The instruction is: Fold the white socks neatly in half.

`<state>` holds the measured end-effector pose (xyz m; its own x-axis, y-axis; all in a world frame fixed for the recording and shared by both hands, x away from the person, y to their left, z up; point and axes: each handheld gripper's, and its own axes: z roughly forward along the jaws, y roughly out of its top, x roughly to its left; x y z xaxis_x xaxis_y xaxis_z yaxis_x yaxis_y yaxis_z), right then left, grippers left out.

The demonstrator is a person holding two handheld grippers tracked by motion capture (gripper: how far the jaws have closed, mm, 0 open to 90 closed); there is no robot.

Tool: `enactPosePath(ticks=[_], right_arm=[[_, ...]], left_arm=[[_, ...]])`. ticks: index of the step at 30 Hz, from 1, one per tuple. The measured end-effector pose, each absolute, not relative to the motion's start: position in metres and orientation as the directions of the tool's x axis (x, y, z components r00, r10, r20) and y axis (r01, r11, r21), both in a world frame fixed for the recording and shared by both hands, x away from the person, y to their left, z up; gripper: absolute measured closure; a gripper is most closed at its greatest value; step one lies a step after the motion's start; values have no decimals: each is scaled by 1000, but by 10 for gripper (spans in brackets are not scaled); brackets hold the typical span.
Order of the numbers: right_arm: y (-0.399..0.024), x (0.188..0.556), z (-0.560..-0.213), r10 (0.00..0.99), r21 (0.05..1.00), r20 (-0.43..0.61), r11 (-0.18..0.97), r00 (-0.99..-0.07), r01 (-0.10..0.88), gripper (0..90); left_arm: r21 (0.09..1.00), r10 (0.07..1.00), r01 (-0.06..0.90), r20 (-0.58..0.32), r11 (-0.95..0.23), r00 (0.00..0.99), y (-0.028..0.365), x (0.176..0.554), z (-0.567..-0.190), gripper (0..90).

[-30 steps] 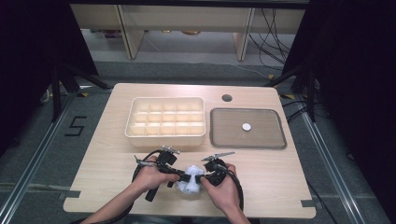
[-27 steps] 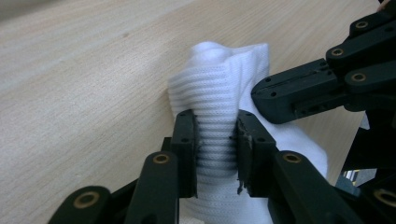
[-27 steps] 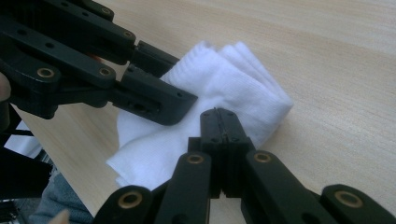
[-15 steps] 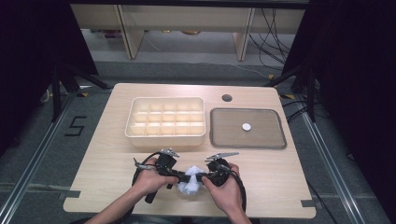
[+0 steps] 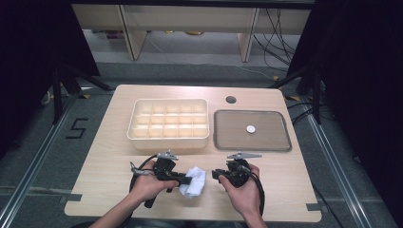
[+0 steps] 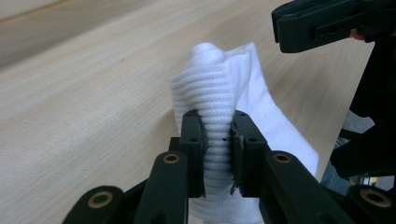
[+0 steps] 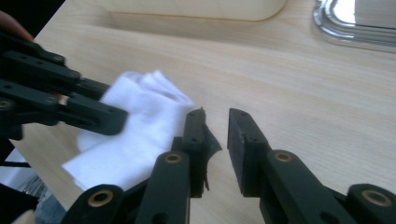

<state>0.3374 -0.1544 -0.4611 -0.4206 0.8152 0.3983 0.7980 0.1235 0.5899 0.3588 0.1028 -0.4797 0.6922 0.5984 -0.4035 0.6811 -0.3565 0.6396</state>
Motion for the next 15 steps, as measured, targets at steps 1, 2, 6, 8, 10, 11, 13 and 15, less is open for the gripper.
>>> enactPosePath(ticks=[1,2,6,8,10,11,13,15], right_arm=[[-158,339,-461,818,597,382,137,-430,790,767],[-162,340,-462,820,611,367,144,-439,779,763],[-171,340,-464,837,626,355,119,-417,771,750],[-174,341,-465,832,633,359,115,-422,765,744],[-177,341,-466,829,641,355,120,-431,758,735],[-177,340,-466,842,627,354,108,-406,771,732],[-177,340,-467,832,640,354,116,-426,759,724],[-177,339,-468,838,630,350,120,-418,767,720]], left_arm=[[643,592,679,-407,-356,696,105,359,-477,766],[654,602,675,-398,-343,692,107,358,-474,766],[681,610,656,-379,-325,696,116,358,-464,765],[688,609,651,-377,-320,698,121,359,-461,766],[694,616,653,-379,-305,691,122,359,-459,765],[700,622,649,-374,-297,688,127,360,-457,765],[703,627,650,-374,-290,683,128,360,-456,765],[709,633,646,-368,-283,681,132,360,-453,765]])
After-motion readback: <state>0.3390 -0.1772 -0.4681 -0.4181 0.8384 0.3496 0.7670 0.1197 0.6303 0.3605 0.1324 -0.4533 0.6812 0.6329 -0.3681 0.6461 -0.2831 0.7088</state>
